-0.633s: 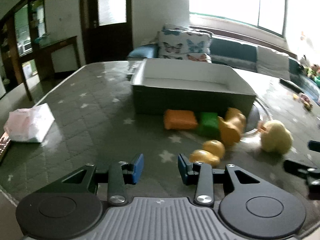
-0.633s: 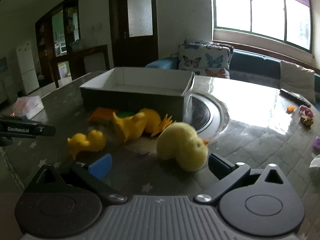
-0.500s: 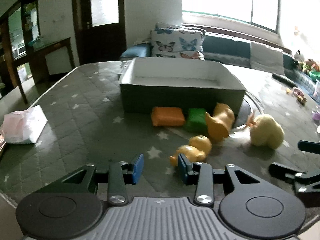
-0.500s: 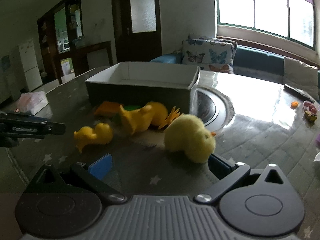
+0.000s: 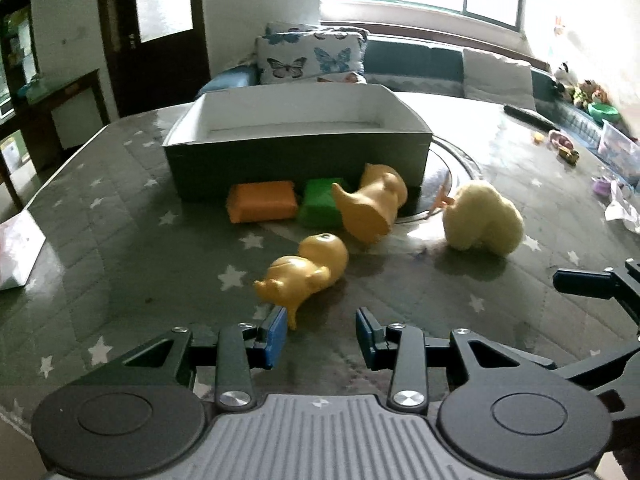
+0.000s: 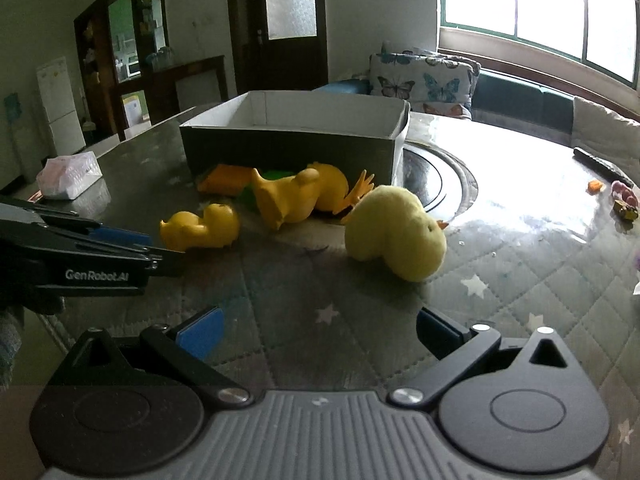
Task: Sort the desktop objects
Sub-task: 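Move the left gripper toward the fluffy yellow plush chick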
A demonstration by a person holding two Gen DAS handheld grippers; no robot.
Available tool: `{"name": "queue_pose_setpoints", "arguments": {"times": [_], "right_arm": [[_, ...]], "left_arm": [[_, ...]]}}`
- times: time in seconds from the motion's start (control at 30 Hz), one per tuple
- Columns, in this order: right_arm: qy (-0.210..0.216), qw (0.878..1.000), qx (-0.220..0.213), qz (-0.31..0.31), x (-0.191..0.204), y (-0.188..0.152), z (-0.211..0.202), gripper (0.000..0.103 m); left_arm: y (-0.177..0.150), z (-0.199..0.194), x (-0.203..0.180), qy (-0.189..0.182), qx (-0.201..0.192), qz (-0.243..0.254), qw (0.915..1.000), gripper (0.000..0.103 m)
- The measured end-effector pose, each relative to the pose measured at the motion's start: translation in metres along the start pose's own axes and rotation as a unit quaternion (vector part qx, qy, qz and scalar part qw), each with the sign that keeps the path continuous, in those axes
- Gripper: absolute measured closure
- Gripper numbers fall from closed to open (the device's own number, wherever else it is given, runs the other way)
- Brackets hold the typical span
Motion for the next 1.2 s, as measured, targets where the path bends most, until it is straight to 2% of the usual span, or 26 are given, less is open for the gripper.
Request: {"name": "queue_pose_setpoints", "arguments": {"times": [0.13,0.33,1.2], "right_arm": [[-0.001,1.0,0.003,0.004,0.0,0.001,-0.001,0.0],[-0.005,1.0,0.007,0.007,-0.002,0.001,0.001,0.0],[-0.019,1.0,0.012,0.008,-0.015,0.005,0.009,0.0]], "left_arm": [[-0.002,0.001,0.0,-0.016,0.005,0.0,0.9999,0.063],[0.007,-0.008,0.005,-0.053,0.03,0.038,0.9974,0.063],[0.021,0.003,-0.01,-0.084,0.057,0.065,0.9927,0.063]]}}
Point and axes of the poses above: each gripper's, at about its wrist camera, not at the fingertips, and z roughly the way its jaws point, x to its left, y to its top, the point moved 6 cm from there along z, roughly the way its jaws point, and after that the axes turned 4 degrees about -x, right-handed, at the moved point
